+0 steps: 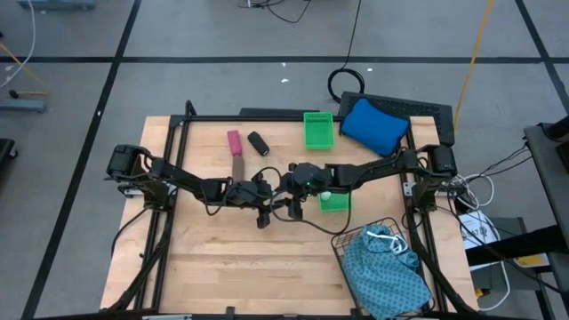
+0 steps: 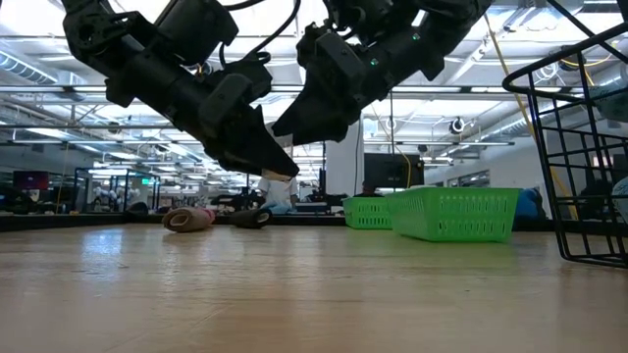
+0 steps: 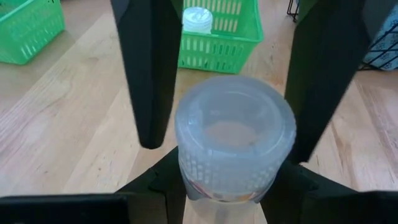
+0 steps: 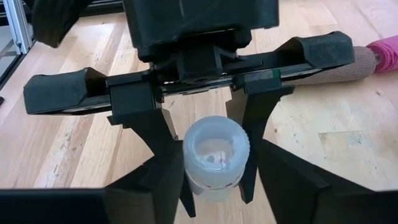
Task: Pick & Place Medicine items
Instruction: Put the transparent pill bottle into the bottom green bin
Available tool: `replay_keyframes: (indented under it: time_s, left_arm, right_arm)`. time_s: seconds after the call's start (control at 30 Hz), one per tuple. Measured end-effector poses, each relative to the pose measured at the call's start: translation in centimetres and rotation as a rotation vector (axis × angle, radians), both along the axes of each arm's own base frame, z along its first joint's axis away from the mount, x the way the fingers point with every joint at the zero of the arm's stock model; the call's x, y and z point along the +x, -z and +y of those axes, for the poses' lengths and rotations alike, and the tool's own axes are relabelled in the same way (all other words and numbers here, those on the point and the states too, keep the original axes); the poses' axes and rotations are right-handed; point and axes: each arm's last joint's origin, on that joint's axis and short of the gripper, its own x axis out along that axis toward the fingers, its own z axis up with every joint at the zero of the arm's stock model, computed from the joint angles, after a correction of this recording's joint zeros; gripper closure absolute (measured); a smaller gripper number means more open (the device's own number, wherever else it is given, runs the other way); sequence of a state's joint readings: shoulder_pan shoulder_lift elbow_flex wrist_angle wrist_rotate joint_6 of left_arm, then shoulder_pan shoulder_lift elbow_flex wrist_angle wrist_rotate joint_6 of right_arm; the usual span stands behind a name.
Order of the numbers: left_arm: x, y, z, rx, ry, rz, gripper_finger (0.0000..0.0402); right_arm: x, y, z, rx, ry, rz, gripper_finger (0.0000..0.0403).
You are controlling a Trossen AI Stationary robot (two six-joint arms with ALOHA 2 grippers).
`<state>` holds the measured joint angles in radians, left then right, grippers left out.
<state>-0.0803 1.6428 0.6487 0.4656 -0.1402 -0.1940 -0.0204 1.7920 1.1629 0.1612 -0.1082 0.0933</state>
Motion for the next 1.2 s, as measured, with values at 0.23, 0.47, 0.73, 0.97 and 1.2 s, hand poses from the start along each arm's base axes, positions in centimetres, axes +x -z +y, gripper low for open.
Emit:
replay_keyframes:
  time_s: [0.23, 0.47, 0.73, 0.97, 1.2]
  left_arm:
    - [0.0, 0.0, 0.0, -0.002, -0.004, -0.003, 0.024]
    - [-0.1, -0.8, 0.0, -0.049, -0.015, -0.035, 0.0239]
    - [-1.2, -4.7, 0.1, -0.037, 0.0, -0.151, 0.021]
    - [-2.2, -6.8, 0.2, 0.02, 0.027, -0.201, 0.0199]
    - [-2.4, -6.7, 0.3, 0.044, 0.015, -0.183, 0.0212]
  right_arm:
    - [0.1, -0.2, 0.0, -0.011, -0.008, -0.031, 0.0283]
    - [-0.5, -0.9, -0.2, -0.023, -0.01, 0.005, 0.0283]
    - [-3.3, -4.2, -0.3, -0.096, 0.015, 0.056, 0.0283]
    - [-8.4, -5.7, 0.4, -0.162, 0.144, 0.138, 0.0283]
    - [-14.8, -4.4, 1.0, -0.102, 0.298, 0.11, 0.0283]
